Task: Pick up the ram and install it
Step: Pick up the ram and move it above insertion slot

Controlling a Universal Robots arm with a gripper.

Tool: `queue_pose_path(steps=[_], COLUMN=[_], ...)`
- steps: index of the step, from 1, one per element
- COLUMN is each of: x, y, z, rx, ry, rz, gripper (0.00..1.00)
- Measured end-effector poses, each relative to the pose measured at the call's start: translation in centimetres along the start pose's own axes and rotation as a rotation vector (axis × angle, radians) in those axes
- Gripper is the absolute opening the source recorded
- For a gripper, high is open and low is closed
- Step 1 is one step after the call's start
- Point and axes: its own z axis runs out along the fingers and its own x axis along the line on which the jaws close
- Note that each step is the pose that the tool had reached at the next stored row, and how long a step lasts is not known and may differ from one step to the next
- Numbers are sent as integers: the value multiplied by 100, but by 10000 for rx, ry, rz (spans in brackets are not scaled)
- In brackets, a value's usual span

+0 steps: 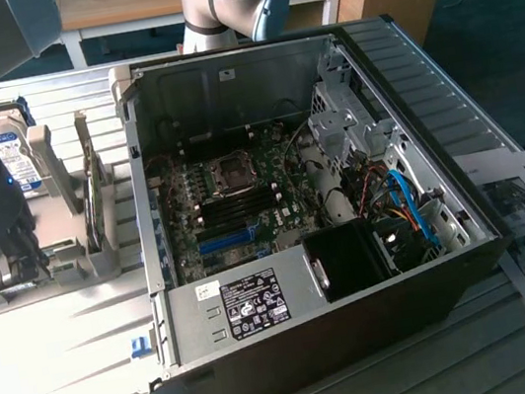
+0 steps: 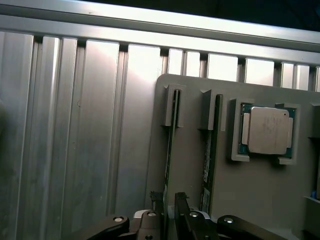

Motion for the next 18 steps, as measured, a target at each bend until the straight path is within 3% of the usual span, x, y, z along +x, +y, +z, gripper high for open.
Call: queue_pose_path(steps=[18], x=[4], y=[0], z=[52], rx=[-4], ry=[2], rz=[0], gripper=[24])
